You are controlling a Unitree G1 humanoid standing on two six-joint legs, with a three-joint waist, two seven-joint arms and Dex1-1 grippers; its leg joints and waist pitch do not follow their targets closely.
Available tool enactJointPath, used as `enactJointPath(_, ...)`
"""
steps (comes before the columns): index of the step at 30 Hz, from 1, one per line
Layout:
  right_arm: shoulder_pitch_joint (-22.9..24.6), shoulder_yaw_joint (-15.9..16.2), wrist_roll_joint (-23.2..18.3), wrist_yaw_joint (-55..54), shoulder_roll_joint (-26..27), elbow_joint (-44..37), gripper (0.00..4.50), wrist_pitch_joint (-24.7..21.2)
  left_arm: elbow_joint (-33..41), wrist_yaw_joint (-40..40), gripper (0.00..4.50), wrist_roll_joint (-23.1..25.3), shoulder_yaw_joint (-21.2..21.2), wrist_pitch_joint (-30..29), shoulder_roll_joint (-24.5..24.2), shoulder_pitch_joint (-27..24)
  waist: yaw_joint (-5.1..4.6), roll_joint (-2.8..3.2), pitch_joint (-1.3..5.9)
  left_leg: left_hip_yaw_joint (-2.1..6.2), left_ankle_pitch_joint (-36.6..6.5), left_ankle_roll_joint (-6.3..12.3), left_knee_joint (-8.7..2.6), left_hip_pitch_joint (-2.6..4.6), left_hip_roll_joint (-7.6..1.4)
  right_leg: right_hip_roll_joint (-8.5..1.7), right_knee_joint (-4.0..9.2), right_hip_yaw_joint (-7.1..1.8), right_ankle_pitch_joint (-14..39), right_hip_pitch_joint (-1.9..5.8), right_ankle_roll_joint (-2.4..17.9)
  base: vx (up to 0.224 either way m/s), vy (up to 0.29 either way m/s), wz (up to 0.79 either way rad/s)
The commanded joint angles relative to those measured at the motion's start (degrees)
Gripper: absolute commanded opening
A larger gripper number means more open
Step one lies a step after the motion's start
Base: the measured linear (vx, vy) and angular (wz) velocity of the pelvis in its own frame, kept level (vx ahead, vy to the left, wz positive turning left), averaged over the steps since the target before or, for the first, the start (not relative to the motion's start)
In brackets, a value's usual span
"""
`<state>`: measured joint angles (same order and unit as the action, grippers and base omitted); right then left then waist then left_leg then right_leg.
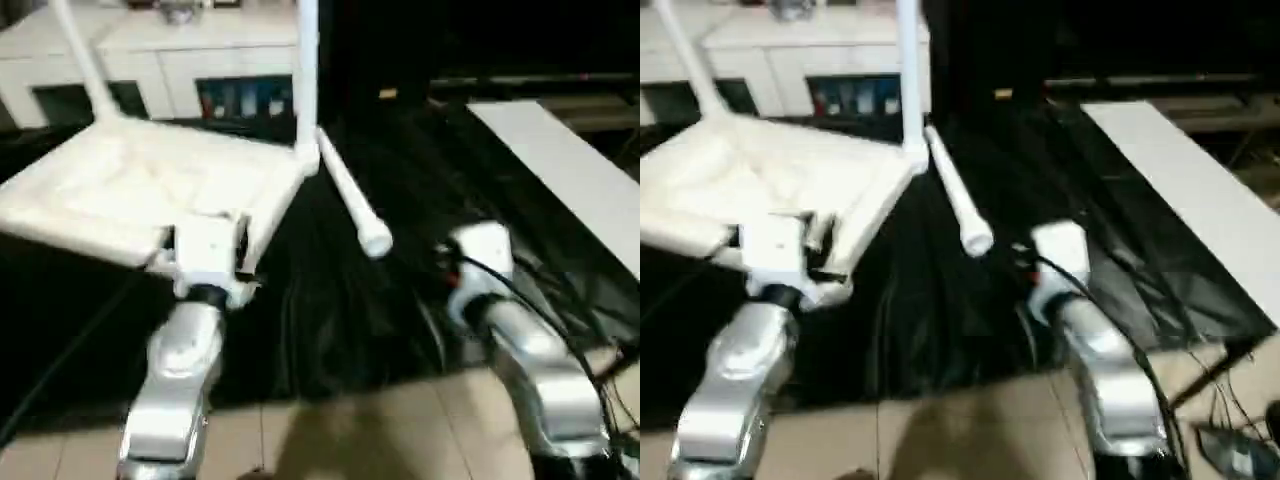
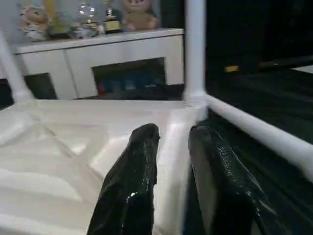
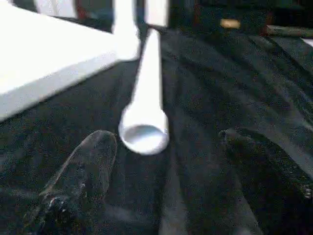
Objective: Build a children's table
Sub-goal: Move to table
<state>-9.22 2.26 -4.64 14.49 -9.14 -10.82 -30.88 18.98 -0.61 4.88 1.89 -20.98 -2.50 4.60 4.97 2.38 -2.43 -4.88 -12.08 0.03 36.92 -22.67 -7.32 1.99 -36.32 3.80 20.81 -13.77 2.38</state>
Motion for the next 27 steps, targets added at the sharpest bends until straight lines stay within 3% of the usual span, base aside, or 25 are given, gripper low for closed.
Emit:
enactJointPath(1,-1.35,2.0,-0.09,1.96,-0.83,0.05,3.84,-0.48,0.22,0.75,1.32,0.64,-0.96,-0.35,-0.13,0.09,-3.51,1.62,2.95,8.96,-13.13,13.85,-8.6,7.78,-10.6,-4.56,-2.54,-0.25,8.03,-4.61,0.24,0.195,0.022,-0.1)
enactJointPath(2,-1.92,3.38,0.29,3.14,-1.49,0.38,3.84,-0.28,0.43,1.08,1.32,1.01,-1.23,-0.36,-0.03,-0.08,-4.84,0.5,4.0,13.58,-7.02,30.62,-7.49,9.14,-6.22,-3.07,-6.1,0.51,6.87,-7.0,-2.39,0.195,0.022,-0.1)
enactJointPath(3,-2.55,4.91,0.61,4.1,-2.08,0.81,3.84,-0.15,0.67,1.46,1.32,1.19,-1.53,-0.4,0.12,-0.28,-5.7,-0.72,4.18,15.17,-0.52,35.27,-7.19,9.77,-5.52,-3.36,-6.64,-0.16,6.57,-8.35,-4.28,0.186,-0.044,0.18)
enactJointPath(4,-2.7,5.2,0.52,4.22,-2.07,0.96,3.84,-0.23,0.75,1.65,1.32,1.27,-1.56,-0.49,0.11,-0.37,-6.69,-1.05,3.92,16.81,10.83,37.8,-6.67,9.77,-3.63,-3.95,-6.74,-1.74,5.21,-10.05,-6.93,0.126,-0.083,0.25)
enactJointPath(5,-2.81,5.72,0.39,4.61,-2.06,1.06,3.84,-0.52,0.92,1.84,1.32,1.5,-1.59,-0.59,-0.07,-0.6,-7.66,-2.08,3.76,17.7,16.94,34.15,-7.27,8.36,-0.43,-4.34,-4.94,-3.51,1.28,-9.47,-8.02,0.126,-0.083,0.25)
enactJointPath(6,-2.86,6.51,0.32,5.29,-2.16,1.04,3.84,-0.75,1.3,2.06,1.32,1.58,-1.69,-0.67,-0.23,-0.98,-7.59,-2.85,3.46,17.36,15.72,28.97,-7.21,6.73,2.06,-5.32,-2.06,-5.39,-2.33,-8.02,-7.36,0.091,-0.105,0.24)
enactJointPath(7,-2.81,6.51,0.09,5.35,-1.92,0.96,3.84,-0.83,1.6,2.21,1.32,1.59,-1.8,-0.83,-0.25,-1.18,-5.96,-7.3,3.2,10.79,1.35,17.69,-3.44,-2.97,8.84,-9.91,6.01,-10.0,-9.05,1.04,-10.94,0.095,-0.111,0.51)
enactJointPath(8,-2.78,6.15,-0.32,5.06,-1.4,0.87,3.84,-1.15,1.9,2.31,1.32,1.7,-1.94,-1.06,-0.39,-1.39,-4.17,-7.83,2.99,5.44,-6.66,15.87,3.53,-6.28,8.18,-15.16,8.89,-10.47,-11.53,4.49,-15.89,0.095,-0.111,0.51)
enactJointPath(9,-2.85,6.07,-0.35,4.93,-1.14,0.82,3.84,-1.24,2.18,2.31,1.32,1.72,-2.13,-1.17,-0.59,-1.59,-4.33,-6.44,2.34,3.57,-6.91,9.5,6.69,-5.0,3.9,-19.59,9.05,-6.3,-20.72,2.44,-19.15,0.119,-0.101,0.49)
enactJointPath(10,-3.11,5.75,-0.22,4.46,-0.82,1.0,3.84,-1.09,2.38,2.29,1.32,1.13,-2.75,-1.15,-0.47,-1.78,-4.22,-5.15,2.95,2.77,-2.85,0.86,3.28,-2.15,1.81,-15.35,8.2,-5.04,-21.24,2.0,-13.5,0.13,-0.04,0.15)
enactJointPath(11,-3.56,5.22,0.06,3.52,-0.39,1.33,3.84,-0.7,2.59,1.95,1.32,0.61,-3.18,-1.74,-0.62,-1.89,-3.74,-5.07,2.71,1.67,3.27,1.99,-0.89,-3.39,0.24,-11.94,7.12,-2.55,-18.3,4.1,-3.48,0.13,-0.04,0.15)
enactJointPath(12,-3.72,5.05,0.15,3.17,-0.28,1.44,3.84,-0.56,2.65,1.72,1.32,0.64,-3.14,-2.14,-0.82,-1.89,-3.03,-3.49,3.56,1.59,7.91,3.37,-3.58,-2.24,-1.02,-10.33,6.19,-1.43,-19.65,4.18,-0.95,0.125,-0.027,0.08)
enactJointPath(13,-3.99,4.94,0.27,2.91,-0.28,1.6,3.84,-0.35,2.68,1.49,1.32,1.03,-2.9,-2.39,-1.22,-1.86,-4.04,0.24,4.93,6.11,18.58,10.37,-4.76,5.58,-6.12,-5.88,0.24,1.08,-19.22,-2.29,-2.32,0.14,-0.021,-0.01)
enactJointPath(14,-4.43,4.74,0.2,2.7,-0.34,1.84,3.84,-0.29,2.65,1.27,1.32,1.3,-2.77,-2.34,-1.45,-1.83,-5.47,0.48,4.61,9.11,31.28,15.6,-3.8,8.44,-9.1,-5.43,-2.79,-0.4,-12.54,-7.59,-3.44,0.14,-0.021,-0.01)
enactJointPath(15,-4.43,4.74,0.2,2.7,-0.34,1.84,3.84,-0.29,2.65,1.27,1.32,1.3,-2.77,-2.34,-1.45,-1.83,-4.14,-0.08,4.58,9.79,61.12,16.95,-2.01,8.37,-9.03,-7.53,-2.19,-2.76,-11.25,-8.24,-5.52,0.09,0.037,-0.09)
enactJointPath(16,-5.12,3.85,-0.85,2.77,-0.05,2.07,4.11,-1.15,2.5,0.84,1.37,1.65,-2.42,-1.98,-1.99,-1.78,-3.29,-1.11,4.67,7.58,72.58,11.51,-1.82,7.25,-6.52,-7.52,-0.09,-4.03,-18.65,-8.04,-8.22,-0.077,0.098,0.04)
enactJointPath(17,-5.73,2.79,-2.19,3.09,0.28,2.12,4.18,-1.76,2.33,0.52,1.37,1.9,-2.14,-1.58,-2.37,-1.77,-2.68,-2.01,4.46,4.99,64.05,6.96,-2.76,5.41,-3.09,-6.89,2.3,-3.95,-22.65,-7.33,-7.78,-0.077,0.098,0.04)
enactJointPath(18,-6.28,1.8,-3.45,3.44,0.6,2.17,4.2,-2.34,2.23,0.28,1.37,2.07,-1.86,-1.27,-2.69,-1.79,-2.88,-3.19,4.34,4.07,52.79,5.9,-2.58,4.4,-1.85,-7.88,3.92,-4.74,-24.53,-6.77,-6.62,-0.152,0.093,0.13)
enactJointPath(19,-7.9,-0.91,-5.75,3.07,1.84,3.14,4.2,-3.71,1.94,-0.23,1.37,2.54,-1.42,-1.31,-3.41,-1.76,-2.19,-3.55,3.19,1.84,27.35,5.0,-2.81,1.48,-0.22,-10.32,4.59,-5.31,-23.01,-5.66,-3.3,-0.103,0.007,0.09)
enactJointPath(20,-8.63,-1.51,-5.44,2.27,2.0,3.9,4.39,-4.16,1.75,-0.65,1.37,2.75,-1.2,-1.39,-3.84,-1.67,-1.81,-3.72,3.1,1.33,6.23,3.19,-4.36,0.88,-1.52,-11.98,5.22,-5.67,-14.8,-4.29,-0.42,-0.103,0.007,0.09)
enactJointPath(21,-10.1,-1.79,-4.75,1.64,1.93,5.83,4.39,-4.17,1.48,-1.72,1.37,2.44,-0.9,-1.64,-4.6,-1.37,-1.68,-3.55,2.95,1.22,-0.3,1.79,-5.12,1.17,-2.22,-11.89,5.31,-5.49,-10.57,-4.25,1.43,-0.083,-0.039,0.06)
enactJointPath(22,-10.19,-1.79,-4.69,1.6,1.91,5.95,4.39,-4.16,1.47,-1.79,1.37,2.41,-0.88,-1.66,-4.65,-1.35,-1.68,-2.6,2.78,1.24,-5.29,0.36,-5.66,1.51,-2.79,-11.54,5.1,-5.14,-6.91,-4.58,3.35,-0.105,-0.027,0.06)
enactJointPath(23,-11.67,-1.78,-3.81,1.06,1.67,8.01,4.39,-3.96,1.18,-2.94,1.37,1.96,-0.61,-1.89,-5.42,-1.01,-2.74,-2.26,2.2,0.55,-17.15,-3.92,-7.11,1.68,-3.8,-9.9,5.18,-4.27,1.86,-5.45,6.04,-0.105,-0.027,0.06)
enactJointPath(24,-13.81,-1.82,-3.66,0.91,1.56,11.05,4.39,-4.03,0.76,-3.98,1.37,1.37,-0.67,-1.5,-5.91,-0.37,-3.2,-2.27,2.0,0.54,-23.53,-6.24,-7.45,1.89,-3.91,-9.72,5.33,-4.16,6.64,-6.03,5.52,-0.108,-0.012,0.03)
enactJointPath(27,-17.35,-1.27,-2.96,1.3,0.81,16.49,4.39,-4.52,0.31,-6.31,1.37,0.18,-0.57,-1.32,-7.0,0.67,-3.82,-2.25,1.79,0.6,-31.21,-8.86,-7.46,2.07,-3.77,-10.04,6.08,-4.09,15.9,-6.94,3.21,-0.102,-0.003,-0.03)
